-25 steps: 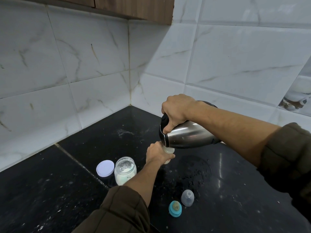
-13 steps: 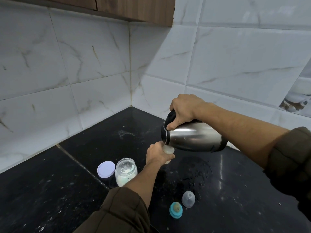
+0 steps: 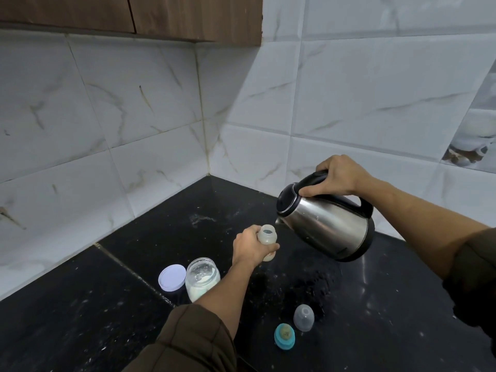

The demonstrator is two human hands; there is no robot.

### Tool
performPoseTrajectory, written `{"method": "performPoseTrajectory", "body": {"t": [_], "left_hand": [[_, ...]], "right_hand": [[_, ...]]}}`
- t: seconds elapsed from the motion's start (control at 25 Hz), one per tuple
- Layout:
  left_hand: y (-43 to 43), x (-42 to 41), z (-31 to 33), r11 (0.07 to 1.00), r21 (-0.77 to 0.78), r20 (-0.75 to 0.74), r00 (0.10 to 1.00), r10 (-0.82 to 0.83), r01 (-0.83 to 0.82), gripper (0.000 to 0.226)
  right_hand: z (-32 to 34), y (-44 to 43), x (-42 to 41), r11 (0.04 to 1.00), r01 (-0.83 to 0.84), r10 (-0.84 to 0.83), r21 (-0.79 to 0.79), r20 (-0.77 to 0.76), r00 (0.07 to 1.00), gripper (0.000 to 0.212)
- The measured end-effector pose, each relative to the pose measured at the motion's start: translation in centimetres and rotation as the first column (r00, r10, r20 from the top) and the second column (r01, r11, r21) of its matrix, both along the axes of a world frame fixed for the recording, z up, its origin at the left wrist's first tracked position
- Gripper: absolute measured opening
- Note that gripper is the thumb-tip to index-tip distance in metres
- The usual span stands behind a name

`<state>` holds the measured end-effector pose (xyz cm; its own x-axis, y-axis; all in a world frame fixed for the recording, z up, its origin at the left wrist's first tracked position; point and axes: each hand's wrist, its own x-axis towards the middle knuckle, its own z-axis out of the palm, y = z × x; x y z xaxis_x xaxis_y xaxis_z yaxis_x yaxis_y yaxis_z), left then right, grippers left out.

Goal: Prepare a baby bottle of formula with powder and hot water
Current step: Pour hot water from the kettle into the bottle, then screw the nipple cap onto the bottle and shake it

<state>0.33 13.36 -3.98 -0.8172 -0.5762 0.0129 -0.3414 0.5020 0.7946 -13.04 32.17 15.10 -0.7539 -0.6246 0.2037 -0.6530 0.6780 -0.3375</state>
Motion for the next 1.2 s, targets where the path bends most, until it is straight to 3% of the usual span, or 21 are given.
{"method": "performPoseTrajectory", "body": {"t": [0.24,0.44,0.64,1.2], "left_hand": [[0.7,-0.2,-0.8,0.999,0.032,0.029,0.999,0.025,-0.026,0.054],[1.7,-0.3,-1.8,0.997,0.061,0.064,0.997,0.042,-0.045,0.052],[1.7,-0.2,-2.3,0.993,0.078,0.072,0.994,0.081,-0.087,0.053],[1.4,1.0,-4.1,0.989,0.080,0.133,0.985,0.114,-0.126,0.059]], "right_hand": [[-4.0,3.7,-1.4,0.901,0.224,-0.127,-0.372,0.267,0.955,0.059],[-8.3,3.6,-1.3,0.808,0.315,-0.096,-0.499,0.414,0.905,0.050],[-11.6,3.6,-1.6,0.752,0.346,-0.054,-0.561,0.471,0.881,0.054],[-15.6,6.6,-3.0,0.779,0.317,0.020,-0.541,0.527,0.849,0.054]]}}
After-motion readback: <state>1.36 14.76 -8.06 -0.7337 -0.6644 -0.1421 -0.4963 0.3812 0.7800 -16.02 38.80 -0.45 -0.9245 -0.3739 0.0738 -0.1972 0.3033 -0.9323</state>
